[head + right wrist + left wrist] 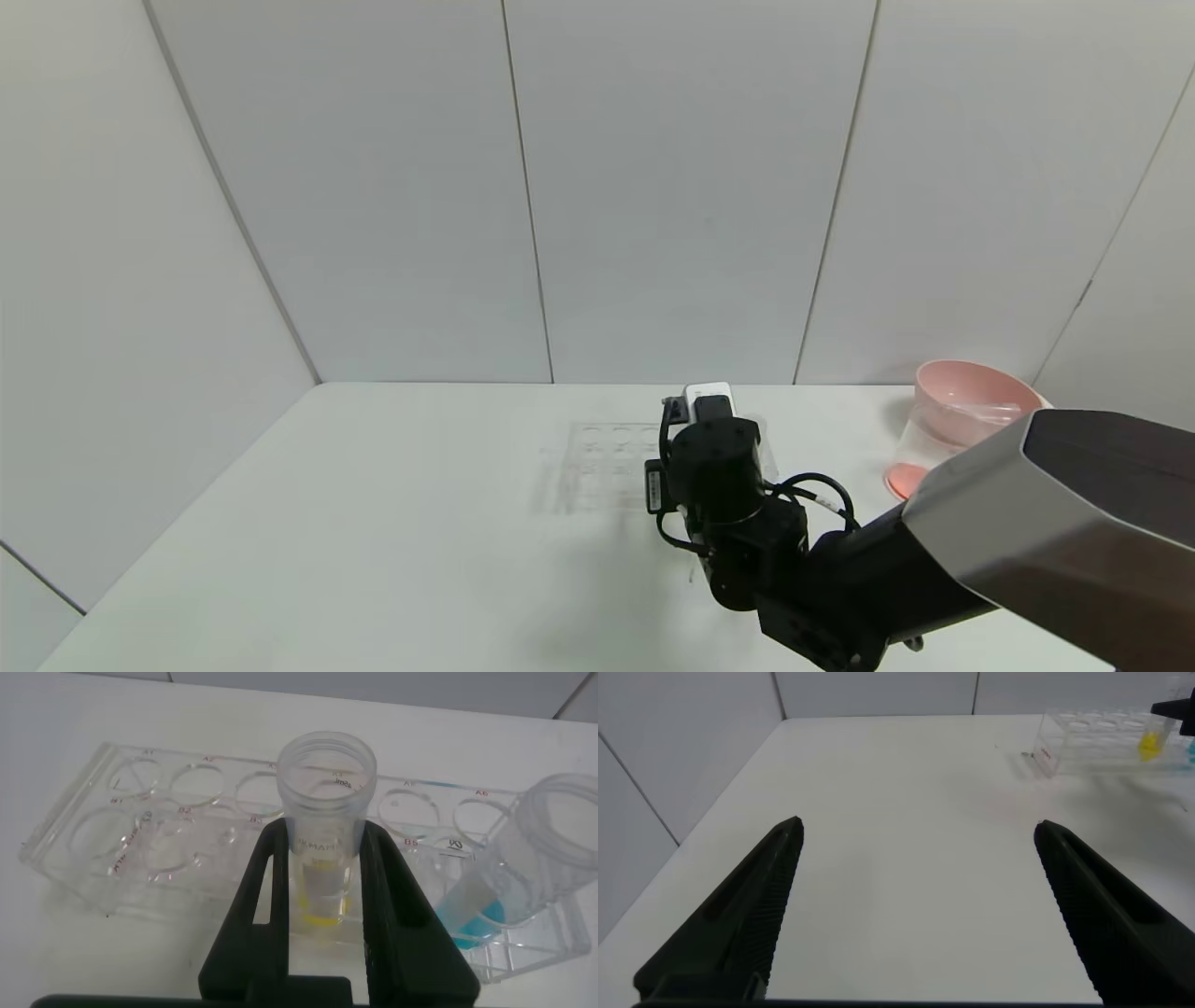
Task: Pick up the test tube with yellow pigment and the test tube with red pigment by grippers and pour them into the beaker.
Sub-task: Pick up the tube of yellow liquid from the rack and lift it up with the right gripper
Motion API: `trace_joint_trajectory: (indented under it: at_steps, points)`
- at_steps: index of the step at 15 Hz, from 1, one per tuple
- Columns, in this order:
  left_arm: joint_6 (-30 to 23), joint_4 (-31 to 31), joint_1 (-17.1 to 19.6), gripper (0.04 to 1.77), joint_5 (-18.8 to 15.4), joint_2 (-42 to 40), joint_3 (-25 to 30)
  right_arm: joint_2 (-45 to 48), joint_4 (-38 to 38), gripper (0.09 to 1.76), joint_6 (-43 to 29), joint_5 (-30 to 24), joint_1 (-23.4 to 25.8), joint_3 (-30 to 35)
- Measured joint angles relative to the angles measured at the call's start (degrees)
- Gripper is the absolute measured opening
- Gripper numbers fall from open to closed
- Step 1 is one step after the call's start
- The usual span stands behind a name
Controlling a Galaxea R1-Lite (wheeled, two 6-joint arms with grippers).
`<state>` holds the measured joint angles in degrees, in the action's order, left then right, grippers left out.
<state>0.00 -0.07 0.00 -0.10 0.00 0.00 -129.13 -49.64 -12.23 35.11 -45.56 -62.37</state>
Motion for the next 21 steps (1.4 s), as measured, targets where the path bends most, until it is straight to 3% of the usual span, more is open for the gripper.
trace_joint_trajectory:
  at_steps: [14,18,21]
  points:
    - [0.0,0.0,0.0,1.76,0.0,0.0,0.0,13.6,-0.3,0.51,5.0,-0.3,-0.3,-1.0]
    - [0.0,0.0,0.0,1.76,0.0,0.0,0.0,21.1,-0.9,0.51,9.6,0.1,2.5,3.7]
    - [0.0,0.0,0.0,1.76,0.0,0.0,0.0,27.5,-1.3,0.51,12.7,0.1,8.7,9.1]
